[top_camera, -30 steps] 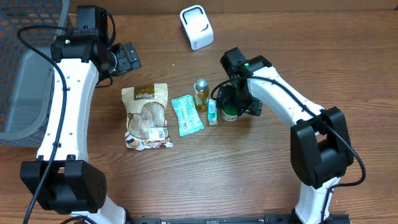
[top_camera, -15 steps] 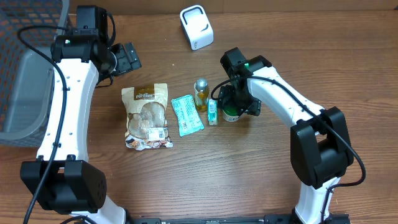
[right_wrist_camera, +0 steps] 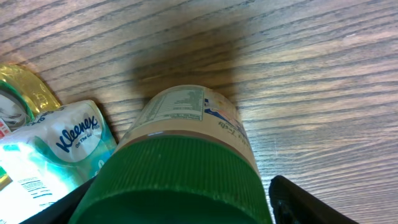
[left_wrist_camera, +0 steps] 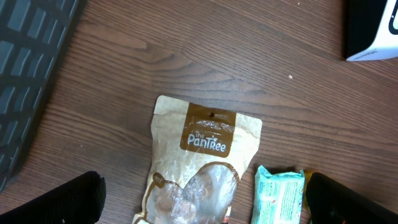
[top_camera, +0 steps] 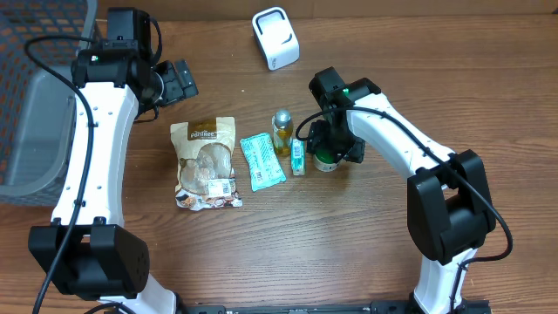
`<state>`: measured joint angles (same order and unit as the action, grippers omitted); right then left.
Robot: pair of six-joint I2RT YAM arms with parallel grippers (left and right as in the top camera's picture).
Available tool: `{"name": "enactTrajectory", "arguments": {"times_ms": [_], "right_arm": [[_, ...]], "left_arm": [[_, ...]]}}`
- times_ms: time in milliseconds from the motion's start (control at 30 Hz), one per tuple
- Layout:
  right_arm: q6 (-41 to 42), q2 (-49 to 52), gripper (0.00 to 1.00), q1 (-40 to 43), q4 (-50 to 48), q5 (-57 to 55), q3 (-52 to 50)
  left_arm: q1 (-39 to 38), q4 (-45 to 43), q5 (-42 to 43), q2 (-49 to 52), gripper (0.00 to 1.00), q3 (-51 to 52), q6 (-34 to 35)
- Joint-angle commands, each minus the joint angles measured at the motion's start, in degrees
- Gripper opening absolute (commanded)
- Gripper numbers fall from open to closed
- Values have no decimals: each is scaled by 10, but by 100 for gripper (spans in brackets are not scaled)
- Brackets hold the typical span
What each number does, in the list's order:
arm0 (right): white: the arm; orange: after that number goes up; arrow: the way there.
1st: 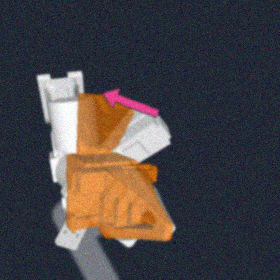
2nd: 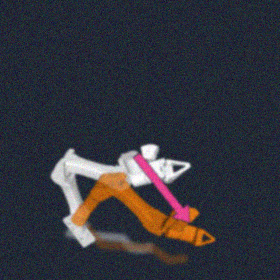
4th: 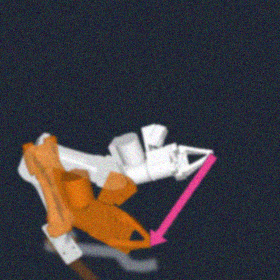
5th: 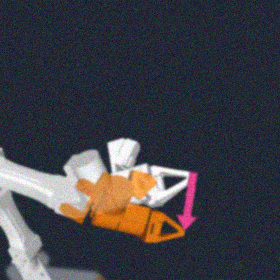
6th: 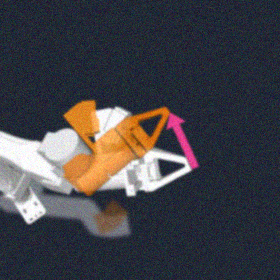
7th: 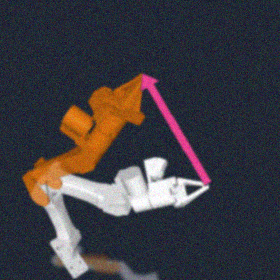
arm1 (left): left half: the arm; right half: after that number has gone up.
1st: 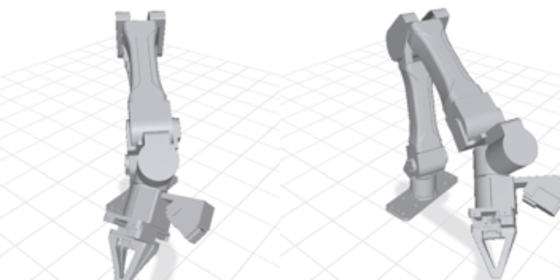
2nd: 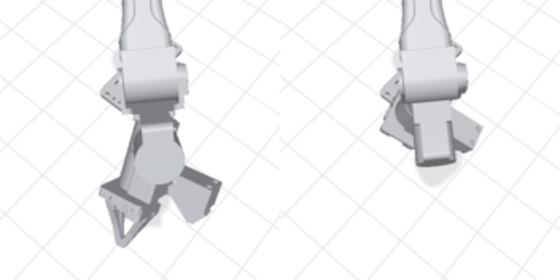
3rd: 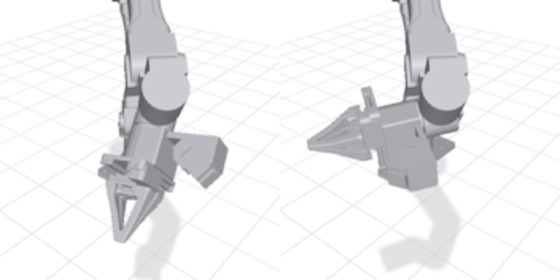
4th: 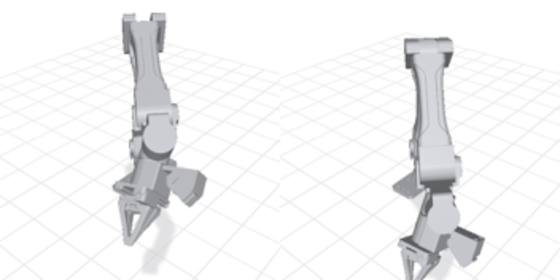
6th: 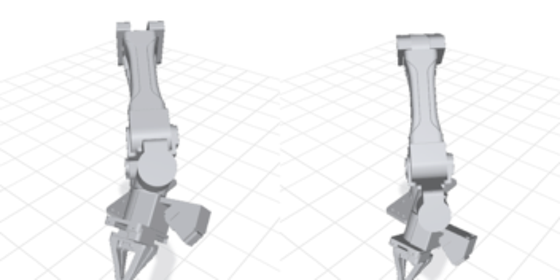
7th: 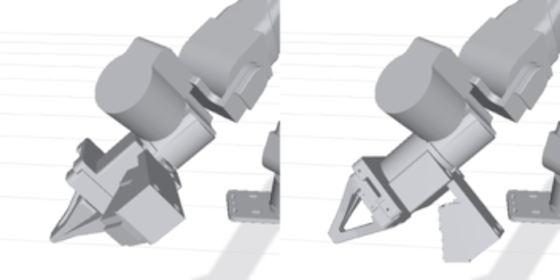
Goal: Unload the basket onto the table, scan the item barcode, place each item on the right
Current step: 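Lower the right gripper over the jar and grasp its green lid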
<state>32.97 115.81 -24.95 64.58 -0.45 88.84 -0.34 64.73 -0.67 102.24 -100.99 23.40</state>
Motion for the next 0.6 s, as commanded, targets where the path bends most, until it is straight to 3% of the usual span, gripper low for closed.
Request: {"name": "enactTrajectory", "arguments": {"times_ms": [0, 567], "right_arm": [[0, 1, 75, -1, 2, -14, -1], [0, 1, 71, 0, 20, -51, -1]], "left_arm": [[-1, 0, 1, -6, 99, -10, -7], [-1, 0, 1, -6, 100, -10, -7]]}}
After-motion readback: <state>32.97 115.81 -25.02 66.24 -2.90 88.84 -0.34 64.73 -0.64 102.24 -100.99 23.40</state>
